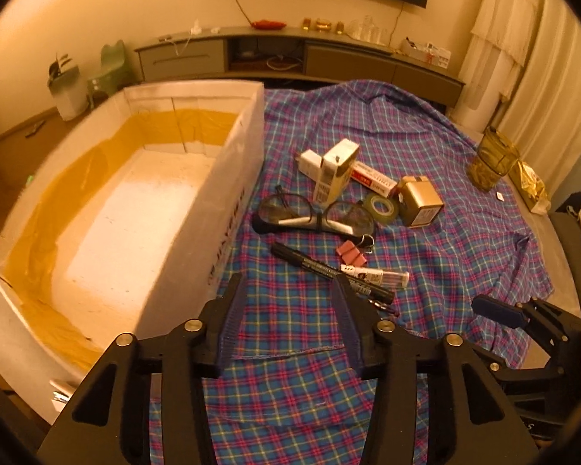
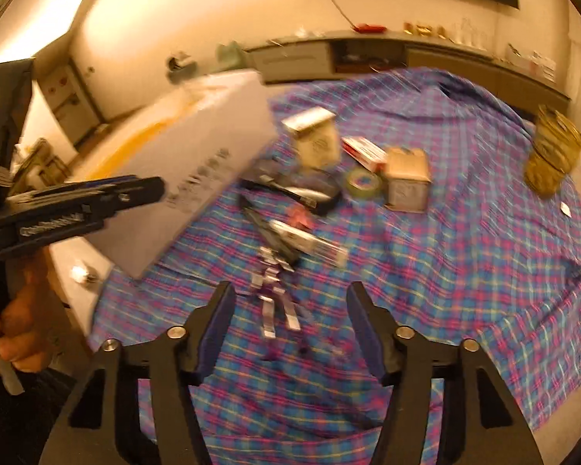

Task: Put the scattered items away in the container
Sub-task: 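Grasp the black marker with the left gripper while the right gripper grasps the white tube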

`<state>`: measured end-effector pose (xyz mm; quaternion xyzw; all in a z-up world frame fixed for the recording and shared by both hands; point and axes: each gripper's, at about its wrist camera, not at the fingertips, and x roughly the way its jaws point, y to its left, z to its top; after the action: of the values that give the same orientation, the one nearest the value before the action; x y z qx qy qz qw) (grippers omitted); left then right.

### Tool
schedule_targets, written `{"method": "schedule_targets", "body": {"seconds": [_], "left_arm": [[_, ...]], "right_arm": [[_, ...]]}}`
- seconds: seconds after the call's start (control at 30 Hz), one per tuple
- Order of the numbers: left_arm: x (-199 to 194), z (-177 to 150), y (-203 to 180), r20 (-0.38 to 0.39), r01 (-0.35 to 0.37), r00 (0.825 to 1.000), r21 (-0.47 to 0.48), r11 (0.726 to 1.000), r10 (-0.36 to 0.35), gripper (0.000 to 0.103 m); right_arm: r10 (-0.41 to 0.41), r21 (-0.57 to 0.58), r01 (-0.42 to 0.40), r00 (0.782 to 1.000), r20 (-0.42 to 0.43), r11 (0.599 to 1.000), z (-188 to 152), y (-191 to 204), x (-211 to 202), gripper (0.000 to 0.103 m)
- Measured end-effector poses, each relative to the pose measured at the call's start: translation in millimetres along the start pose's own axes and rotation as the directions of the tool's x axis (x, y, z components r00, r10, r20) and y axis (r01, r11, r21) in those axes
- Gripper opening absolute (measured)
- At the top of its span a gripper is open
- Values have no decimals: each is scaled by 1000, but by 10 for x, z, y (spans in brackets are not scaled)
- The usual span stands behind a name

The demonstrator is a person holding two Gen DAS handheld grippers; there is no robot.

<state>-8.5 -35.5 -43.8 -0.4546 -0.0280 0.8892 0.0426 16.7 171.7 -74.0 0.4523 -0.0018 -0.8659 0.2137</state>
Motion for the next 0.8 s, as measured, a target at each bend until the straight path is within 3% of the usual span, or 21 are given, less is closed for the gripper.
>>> {"method": "schedule_targets", "body": {"seconds": [0.17, 0.4, 0.5, 0.6, 0.8], "left_arm": [[387, -11, 57, -99, 88, 990, -84, 993, -96, 50], [709, 25, 131, -163, 132, 973, -181, 975, -162, 50], [783, 80, 141, -160, 152, 969, -217, 964, -189, 50], [892, 142, 122, -165, 159, 965, -243, 957, -203, 50], [1163, 209, 52, -198, 135, 962, -256, 957, -189, 50]], "right_arm": [[16, -33, -16, 999, -29, 999, 27, -54, 144, 64], [-6, -235, -2, 999, -36, 972, 284, 109, 393, 63], [23, -240, -47, 995, -100, 970, 313, 47, 520, 48], [46, -241, -82, 987, -153, 967, 332, 7, 607, 40], [23, -266, -67, 986, -166, 962, 450, -124, 728, 40]]}}
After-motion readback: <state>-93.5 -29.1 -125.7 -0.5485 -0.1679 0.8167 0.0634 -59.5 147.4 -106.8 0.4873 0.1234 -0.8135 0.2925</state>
